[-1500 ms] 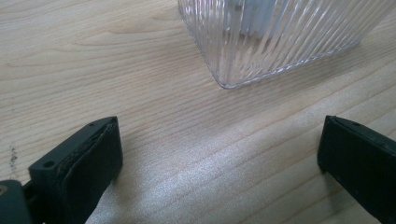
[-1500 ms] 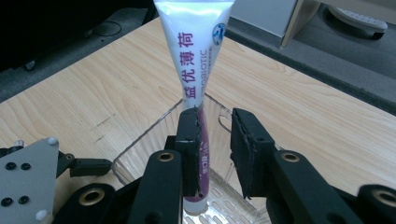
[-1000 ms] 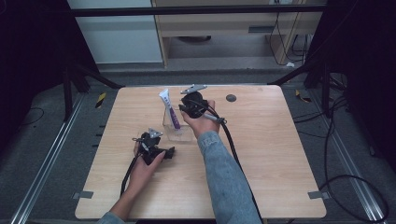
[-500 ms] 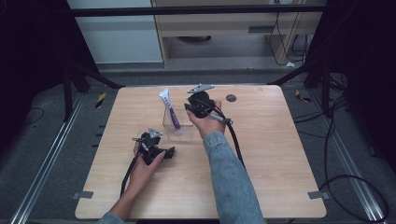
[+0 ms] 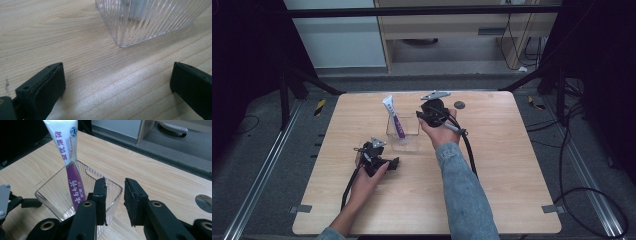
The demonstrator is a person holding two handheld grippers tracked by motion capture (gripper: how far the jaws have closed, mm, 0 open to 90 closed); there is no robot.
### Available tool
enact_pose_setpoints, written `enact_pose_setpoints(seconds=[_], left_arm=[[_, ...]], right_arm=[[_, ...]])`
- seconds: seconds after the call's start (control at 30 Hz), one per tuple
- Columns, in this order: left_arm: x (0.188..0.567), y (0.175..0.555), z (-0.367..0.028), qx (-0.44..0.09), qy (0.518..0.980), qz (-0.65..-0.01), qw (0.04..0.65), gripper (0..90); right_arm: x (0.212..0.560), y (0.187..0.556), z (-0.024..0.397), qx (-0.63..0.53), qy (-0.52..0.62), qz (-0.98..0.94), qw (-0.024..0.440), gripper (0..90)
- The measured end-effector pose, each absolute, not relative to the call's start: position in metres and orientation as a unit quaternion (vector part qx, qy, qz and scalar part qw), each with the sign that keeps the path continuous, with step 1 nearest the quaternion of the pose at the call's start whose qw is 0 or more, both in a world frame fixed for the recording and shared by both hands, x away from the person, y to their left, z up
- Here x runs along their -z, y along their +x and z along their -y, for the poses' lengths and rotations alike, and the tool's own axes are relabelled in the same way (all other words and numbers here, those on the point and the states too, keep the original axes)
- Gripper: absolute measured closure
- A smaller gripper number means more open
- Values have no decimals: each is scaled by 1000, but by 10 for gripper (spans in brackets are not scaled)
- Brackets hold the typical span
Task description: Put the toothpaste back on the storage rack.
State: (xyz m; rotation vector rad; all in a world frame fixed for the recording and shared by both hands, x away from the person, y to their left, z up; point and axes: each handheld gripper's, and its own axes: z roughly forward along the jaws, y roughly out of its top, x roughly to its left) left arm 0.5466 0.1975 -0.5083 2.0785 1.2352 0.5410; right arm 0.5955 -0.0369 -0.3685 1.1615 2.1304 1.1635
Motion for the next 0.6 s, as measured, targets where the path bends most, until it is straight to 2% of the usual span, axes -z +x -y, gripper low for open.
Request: enact_pose_setpoints(seconds=[0.3,0.6], left_arm=[[508,547,-197,-207,793,-471,326,0],[508,547,-197,-207,793,-471,326,0]], right_arm=[[374,595,48,-423,437,-762,222,679],[376,593,64,-419,455,-749,237,585]])
